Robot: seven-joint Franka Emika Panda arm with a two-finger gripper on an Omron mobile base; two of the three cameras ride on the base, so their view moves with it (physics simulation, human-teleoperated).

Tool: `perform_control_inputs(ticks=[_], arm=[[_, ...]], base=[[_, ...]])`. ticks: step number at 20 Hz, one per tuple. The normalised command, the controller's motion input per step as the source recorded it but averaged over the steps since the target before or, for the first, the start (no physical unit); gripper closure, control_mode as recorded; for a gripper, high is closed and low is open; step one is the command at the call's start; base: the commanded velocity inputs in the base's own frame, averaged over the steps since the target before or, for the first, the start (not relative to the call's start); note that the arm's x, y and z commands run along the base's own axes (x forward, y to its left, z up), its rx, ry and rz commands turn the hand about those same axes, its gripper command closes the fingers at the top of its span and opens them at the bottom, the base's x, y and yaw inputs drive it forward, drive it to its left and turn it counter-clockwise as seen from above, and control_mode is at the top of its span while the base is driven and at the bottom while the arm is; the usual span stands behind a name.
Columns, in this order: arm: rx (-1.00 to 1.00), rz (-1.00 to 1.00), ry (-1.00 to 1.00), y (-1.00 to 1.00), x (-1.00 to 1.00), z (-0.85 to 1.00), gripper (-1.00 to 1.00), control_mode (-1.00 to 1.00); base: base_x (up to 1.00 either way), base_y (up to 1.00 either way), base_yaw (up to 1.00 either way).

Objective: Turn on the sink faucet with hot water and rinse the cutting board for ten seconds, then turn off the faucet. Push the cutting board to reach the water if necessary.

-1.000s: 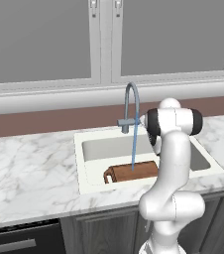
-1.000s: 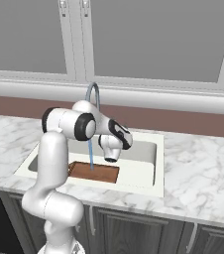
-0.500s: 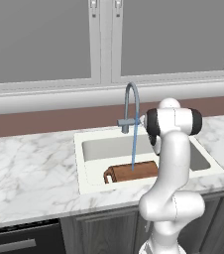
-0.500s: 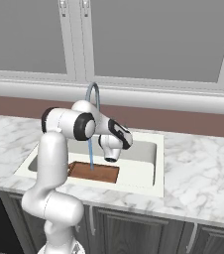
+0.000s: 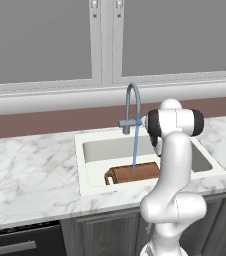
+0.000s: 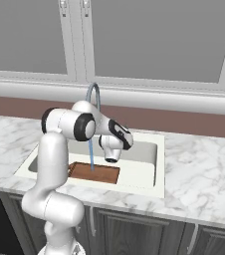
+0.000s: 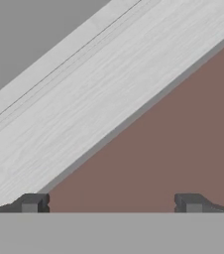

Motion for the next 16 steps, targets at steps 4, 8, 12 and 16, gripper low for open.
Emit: perform_control_inputs(ticks=[4,8,12,16], arm=[[0.0,0.0,0.0,0.0,-0.04,0.0,-1.0,-1.0],[0.0,0.0,0.0,0.0,-0.13,0.0,-1.0,-1.0],[0.0,0.0,0.0,0.0,-0.03,0.0,-1.0,-1.0],[0.0,0.0,0.0,0.0,0.0,0.0,-1.0,-1.0]], base=[[0.0,0.0,0.0],[0.0,0.0,0.0],[0.0,0.0,0.0],[0.0,0.0,0.0]])
